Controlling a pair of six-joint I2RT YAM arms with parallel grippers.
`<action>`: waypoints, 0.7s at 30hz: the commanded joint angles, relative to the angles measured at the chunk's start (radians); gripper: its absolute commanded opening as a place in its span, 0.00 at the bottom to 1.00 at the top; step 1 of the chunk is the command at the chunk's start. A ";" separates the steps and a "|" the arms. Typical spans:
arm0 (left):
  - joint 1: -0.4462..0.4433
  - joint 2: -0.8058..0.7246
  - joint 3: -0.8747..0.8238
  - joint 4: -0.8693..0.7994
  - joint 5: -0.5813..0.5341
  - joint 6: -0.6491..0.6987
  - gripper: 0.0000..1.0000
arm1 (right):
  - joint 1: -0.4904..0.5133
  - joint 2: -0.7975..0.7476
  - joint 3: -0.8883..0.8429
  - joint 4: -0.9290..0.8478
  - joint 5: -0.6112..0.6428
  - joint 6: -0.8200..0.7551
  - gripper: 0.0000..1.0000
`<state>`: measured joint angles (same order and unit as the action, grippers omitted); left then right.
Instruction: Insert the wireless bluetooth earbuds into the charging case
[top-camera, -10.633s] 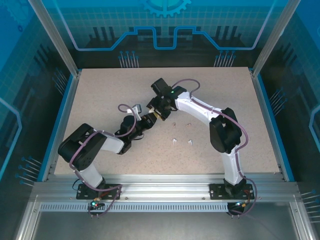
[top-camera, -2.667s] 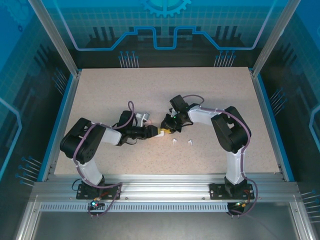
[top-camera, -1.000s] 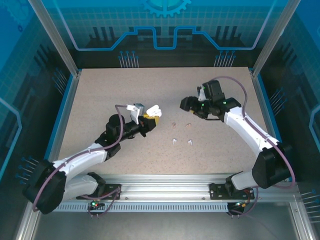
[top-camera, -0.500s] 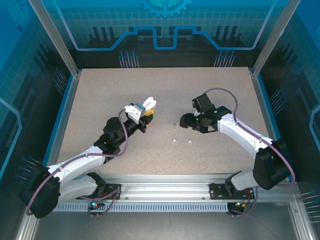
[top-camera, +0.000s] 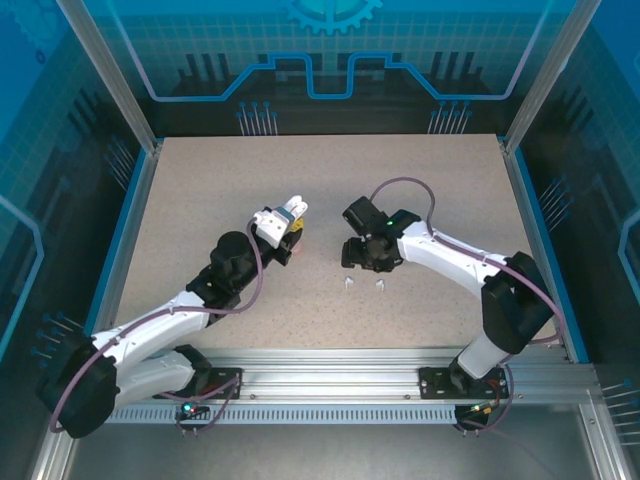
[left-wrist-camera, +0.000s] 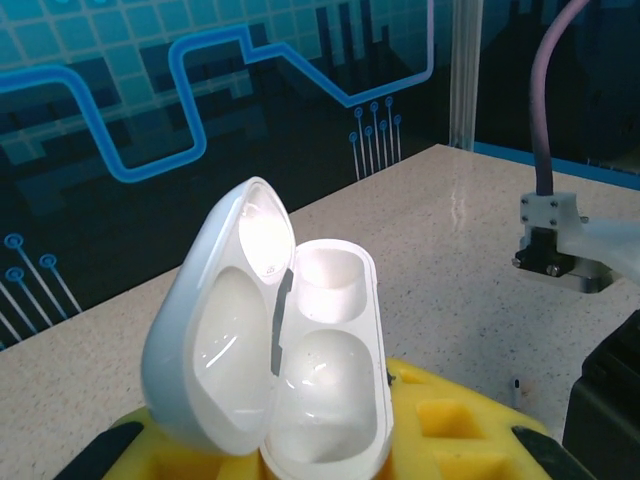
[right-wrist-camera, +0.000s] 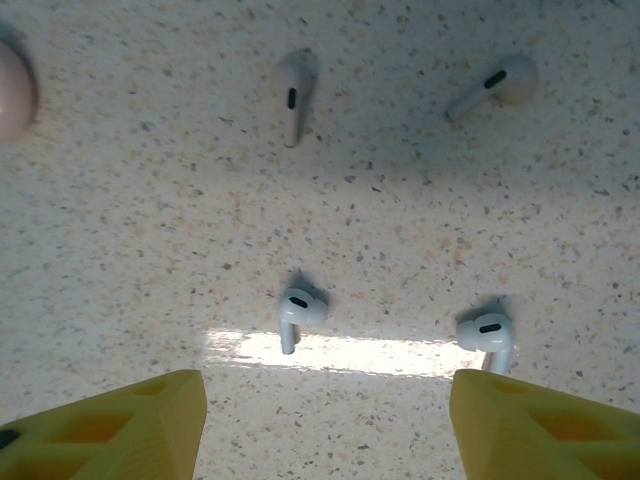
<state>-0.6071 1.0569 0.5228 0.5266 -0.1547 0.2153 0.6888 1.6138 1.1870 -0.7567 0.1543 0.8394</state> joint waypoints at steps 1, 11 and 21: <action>-0.007 -0.037 0.025 -0.060 -0.064 -0.076 0.00 | 0.014 0.037 0.028 -0.074 0.050 0.048 0.65; -0.006 -0.050 0.008 -0.083 -0.074 -0.200 0.00 | 0.061 0.206 0.092 -0.100 -0.013 0.168 0.62; -0.005 -0.064 0.008 -0.074 -0.078 -0.206 0.00 | 0.072 0.335 0.189 -0.149 -0.019 0.279 0.57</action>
<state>-0.6071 1.0180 0.5228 0.4370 -0.2142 0.0242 0.7464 1.9217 1.3388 -0.8494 0.1383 1.0653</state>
